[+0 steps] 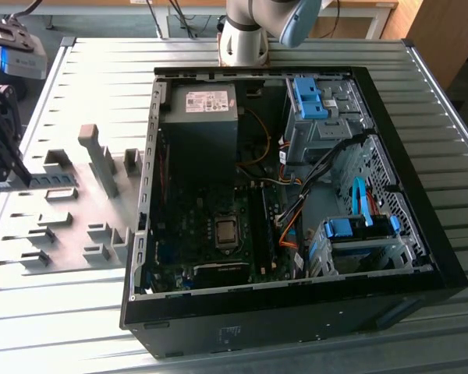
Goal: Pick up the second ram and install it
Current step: 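Pick up the second ram and move it above second insertion slot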
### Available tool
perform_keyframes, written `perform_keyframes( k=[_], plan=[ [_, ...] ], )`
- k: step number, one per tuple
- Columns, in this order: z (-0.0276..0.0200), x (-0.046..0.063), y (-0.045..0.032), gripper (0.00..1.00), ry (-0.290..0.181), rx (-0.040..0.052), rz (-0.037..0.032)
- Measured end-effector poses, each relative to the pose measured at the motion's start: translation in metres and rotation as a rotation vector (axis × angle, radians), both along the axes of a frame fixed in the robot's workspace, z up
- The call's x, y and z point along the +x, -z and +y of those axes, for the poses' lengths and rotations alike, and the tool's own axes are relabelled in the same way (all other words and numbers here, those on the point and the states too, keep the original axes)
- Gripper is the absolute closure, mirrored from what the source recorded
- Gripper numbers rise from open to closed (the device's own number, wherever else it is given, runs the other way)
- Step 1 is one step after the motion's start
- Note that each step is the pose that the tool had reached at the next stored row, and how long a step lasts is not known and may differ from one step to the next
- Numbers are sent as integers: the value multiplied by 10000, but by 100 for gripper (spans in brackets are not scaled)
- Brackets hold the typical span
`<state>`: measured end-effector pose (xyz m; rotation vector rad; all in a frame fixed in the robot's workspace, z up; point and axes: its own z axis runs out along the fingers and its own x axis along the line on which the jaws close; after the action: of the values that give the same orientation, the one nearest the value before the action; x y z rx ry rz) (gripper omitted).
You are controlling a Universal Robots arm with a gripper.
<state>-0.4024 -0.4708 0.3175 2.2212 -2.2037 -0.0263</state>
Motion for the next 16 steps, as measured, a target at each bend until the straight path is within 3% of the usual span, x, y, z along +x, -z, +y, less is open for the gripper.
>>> perform_keyframes(
  k=[12,16],
  plan=[
    [5,0,-89,86,8,-24,0],
    [10,0,-156,86,10,-39,0]
  ],
)
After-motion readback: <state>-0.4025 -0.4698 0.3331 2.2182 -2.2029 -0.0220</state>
